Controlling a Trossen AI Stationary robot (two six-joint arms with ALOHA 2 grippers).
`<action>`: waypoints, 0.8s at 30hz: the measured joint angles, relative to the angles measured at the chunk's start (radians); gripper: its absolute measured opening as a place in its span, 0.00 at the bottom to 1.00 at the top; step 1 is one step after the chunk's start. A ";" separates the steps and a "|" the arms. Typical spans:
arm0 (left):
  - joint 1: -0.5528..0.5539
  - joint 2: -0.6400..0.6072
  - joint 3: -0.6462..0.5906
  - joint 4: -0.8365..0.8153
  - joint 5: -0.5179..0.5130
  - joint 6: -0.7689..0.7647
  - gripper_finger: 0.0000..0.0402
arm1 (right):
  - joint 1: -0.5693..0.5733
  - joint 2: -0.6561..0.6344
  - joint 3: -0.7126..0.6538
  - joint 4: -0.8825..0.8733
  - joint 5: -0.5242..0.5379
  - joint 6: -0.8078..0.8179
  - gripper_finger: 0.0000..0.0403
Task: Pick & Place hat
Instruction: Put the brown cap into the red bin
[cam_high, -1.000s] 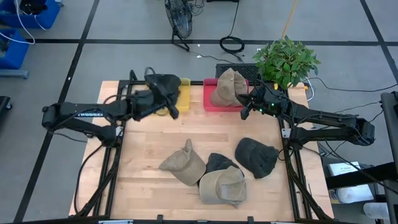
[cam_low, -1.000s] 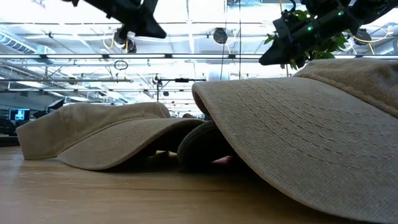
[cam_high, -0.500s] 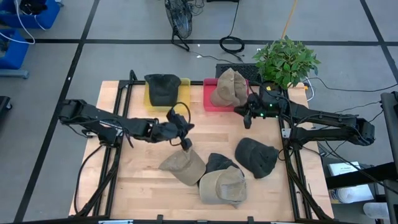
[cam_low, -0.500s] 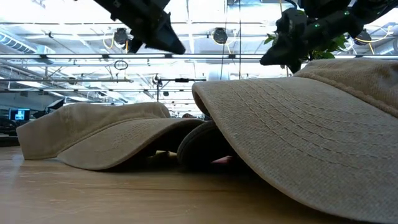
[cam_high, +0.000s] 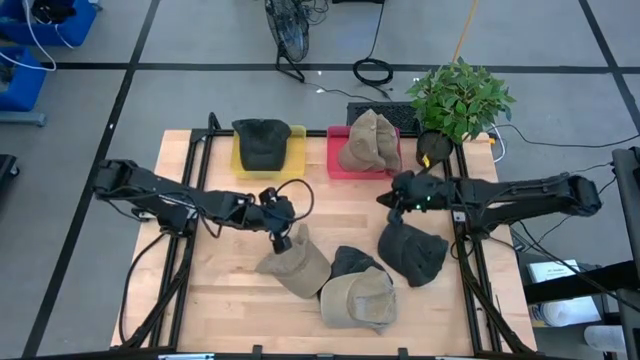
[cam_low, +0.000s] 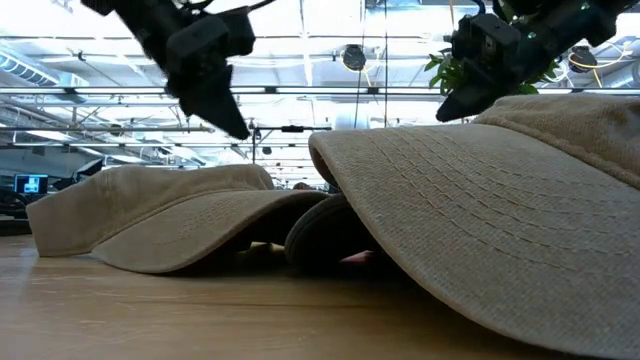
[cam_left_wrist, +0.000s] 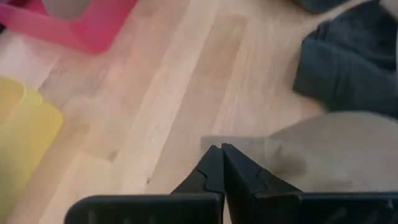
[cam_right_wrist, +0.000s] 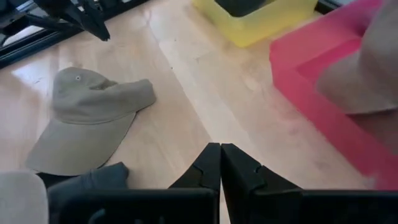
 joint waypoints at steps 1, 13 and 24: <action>0.000 -0.020 -0.028 0.030 0.011 0.009 0.01 | 0.025 0.015 0.006 0.000 0.027 0.027 0.00; 0.055 -0.402 -0.369 0.186 0.044 0.087 0.01 | 0.175 0.433 0.485 -0.604 0.145 0.275 0.00; 0.186 -0.516 -0.410 0.208 0.217 0.320 0.01 | 0.381 0.487 0.612 -0.996 0.118 0.880 0.00</action>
